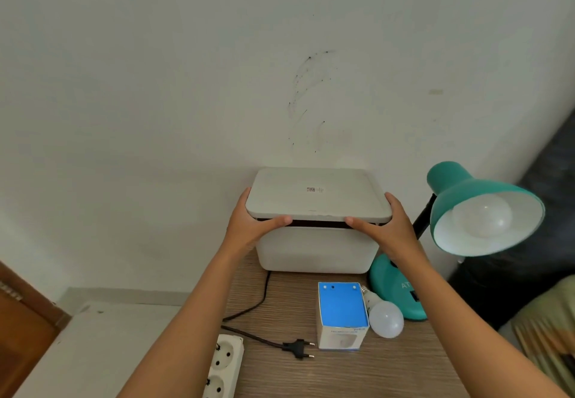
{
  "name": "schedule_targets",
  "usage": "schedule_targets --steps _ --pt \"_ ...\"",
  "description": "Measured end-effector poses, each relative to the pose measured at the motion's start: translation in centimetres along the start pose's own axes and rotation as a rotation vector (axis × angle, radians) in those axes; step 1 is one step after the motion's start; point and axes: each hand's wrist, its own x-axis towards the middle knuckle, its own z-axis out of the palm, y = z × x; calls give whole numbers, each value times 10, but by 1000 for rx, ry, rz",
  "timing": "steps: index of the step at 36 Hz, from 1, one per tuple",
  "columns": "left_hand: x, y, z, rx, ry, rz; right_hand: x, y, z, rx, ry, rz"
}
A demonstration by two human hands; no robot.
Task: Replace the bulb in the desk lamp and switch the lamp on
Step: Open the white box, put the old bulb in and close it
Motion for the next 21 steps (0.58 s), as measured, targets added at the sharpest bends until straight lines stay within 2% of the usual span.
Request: schedule_targets --steps 11,21 --pt "-11 23 -16 48 -13 113 -19 -20 1 -2 7 -82" --pt "-84 41 -42 73 25 137 -96 -43 1 19 -3 -211"
